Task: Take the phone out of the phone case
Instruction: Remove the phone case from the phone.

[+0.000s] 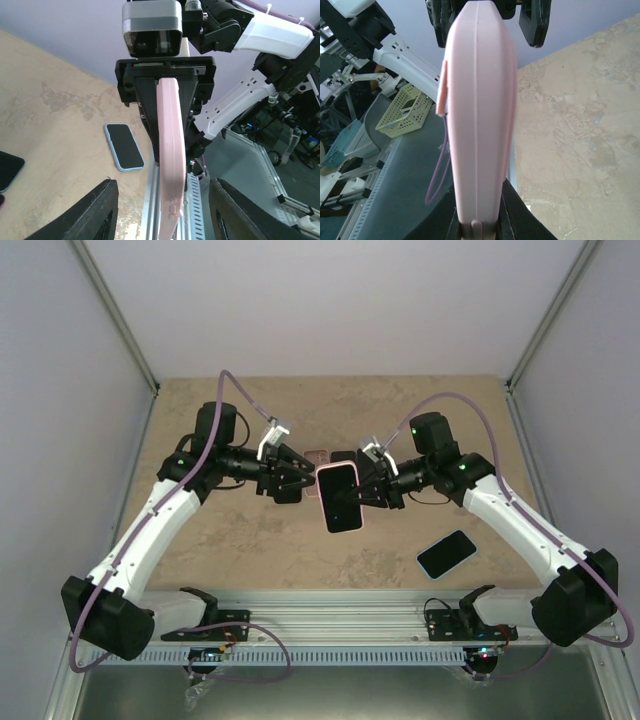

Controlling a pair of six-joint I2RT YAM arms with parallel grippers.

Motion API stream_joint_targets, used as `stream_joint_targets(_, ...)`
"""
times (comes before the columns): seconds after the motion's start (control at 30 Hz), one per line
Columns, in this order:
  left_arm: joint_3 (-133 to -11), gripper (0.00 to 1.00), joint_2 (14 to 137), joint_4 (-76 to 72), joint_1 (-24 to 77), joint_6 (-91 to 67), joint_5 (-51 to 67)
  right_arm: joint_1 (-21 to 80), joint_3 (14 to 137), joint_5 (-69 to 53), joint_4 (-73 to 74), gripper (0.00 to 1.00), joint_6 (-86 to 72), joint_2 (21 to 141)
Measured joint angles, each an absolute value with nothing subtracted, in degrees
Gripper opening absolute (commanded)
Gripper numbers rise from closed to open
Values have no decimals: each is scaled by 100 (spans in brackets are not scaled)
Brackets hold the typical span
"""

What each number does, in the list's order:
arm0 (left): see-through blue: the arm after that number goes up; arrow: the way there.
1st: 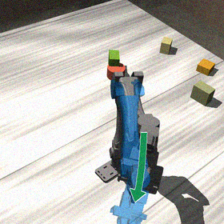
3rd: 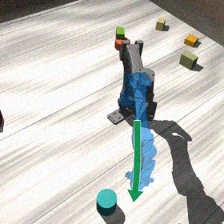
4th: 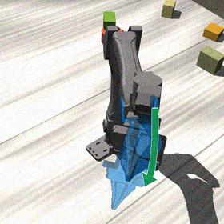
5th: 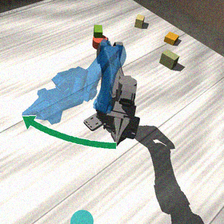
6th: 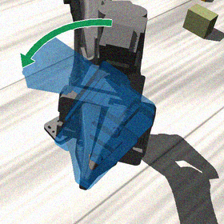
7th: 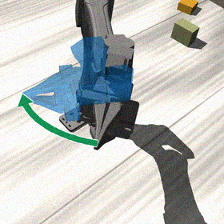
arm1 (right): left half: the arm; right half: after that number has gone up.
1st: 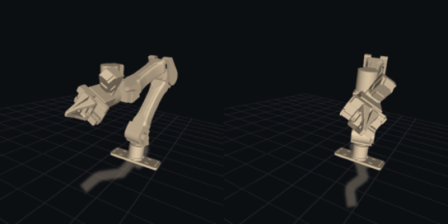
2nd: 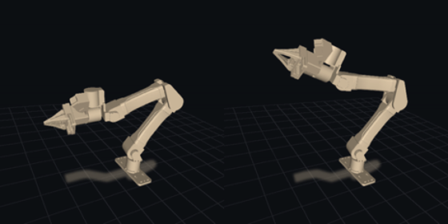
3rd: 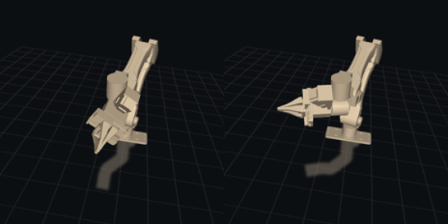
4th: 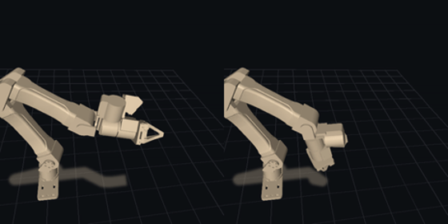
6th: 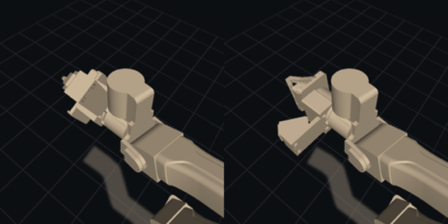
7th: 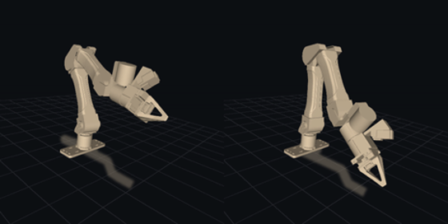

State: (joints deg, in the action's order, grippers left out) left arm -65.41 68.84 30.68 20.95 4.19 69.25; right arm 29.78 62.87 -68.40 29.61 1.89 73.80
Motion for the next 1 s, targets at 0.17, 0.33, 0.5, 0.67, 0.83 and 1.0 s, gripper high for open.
stream_joint_targets(0.17,-6541,43,6895,2873,2185,213,6729,3011,6287,-6751,3024,0,287,7380)
stream_joint_targets(0.33,-6539,22,6910,2724,2252,60,6521,3048,6287,-6687,3118,1,377,7380)
stream_joint_targets(0.5,-6458,12,6910,2574,2244,-180,6405,3028,6287,-6473,3221,1,480,7380)
stream_joint_targets(0.67,-6296,2,6928,2386,2220,-329,6639,3024,6289,-6447,3428,1,716,7380)
stream_joint_targets(0.83,-5999,0,6958,1984,2198,-591,7175,3030,6316,-6556,3804,1,1100,7380)
stream_joint_targets(1.0,-5789,0,6958,1634,2198,-773,7758,3074,6477,-6726,4346,1,1625,7404)
